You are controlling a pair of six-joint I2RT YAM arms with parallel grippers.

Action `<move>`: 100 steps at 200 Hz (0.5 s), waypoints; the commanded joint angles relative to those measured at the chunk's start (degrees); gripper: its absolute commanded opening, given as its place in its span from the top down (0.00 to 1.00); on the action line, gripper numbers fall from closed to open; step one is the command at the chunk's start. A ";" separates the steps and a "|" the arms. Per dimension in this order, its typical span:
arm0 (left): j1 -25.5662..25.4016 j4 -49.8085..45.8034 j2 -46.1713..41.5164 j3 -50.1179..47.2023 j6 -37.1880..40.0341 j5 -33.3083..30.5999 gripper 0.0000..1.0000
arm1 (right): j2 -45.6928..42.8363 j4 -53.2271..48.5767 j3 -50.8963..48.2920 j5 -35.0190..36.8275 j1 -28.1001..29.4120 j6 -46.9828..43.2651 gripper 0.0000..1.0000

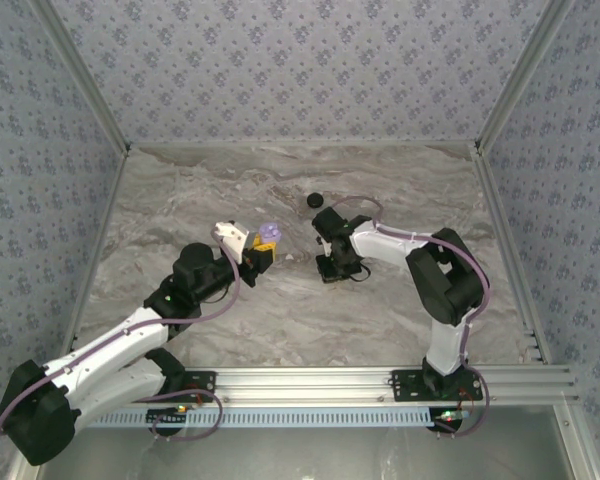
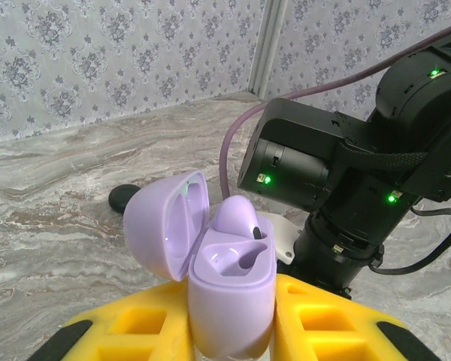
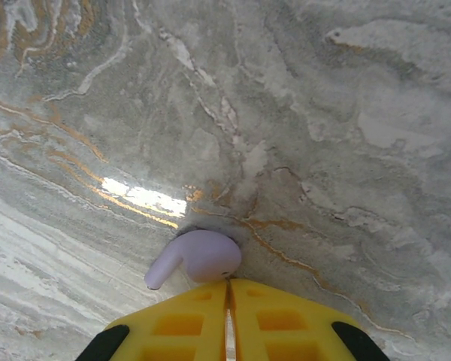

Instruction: Insert the wireless bluetooth earbuds into the charging case

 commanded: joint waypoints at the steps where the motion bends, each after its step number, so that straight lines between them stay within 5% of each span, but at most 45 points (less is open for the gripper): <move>1: -0.31 1.03 0.04 0.66 -0.04 -0.14 0.74 | 2.31 0.28 2.78 3.00 -0.13 1.32 0.89; 100: -0.33 0.99 -0.06 0.57 -0.13 -0.15 0.74 | 1.07 -1.70 4.49 5.71 0.38 1.13 0.88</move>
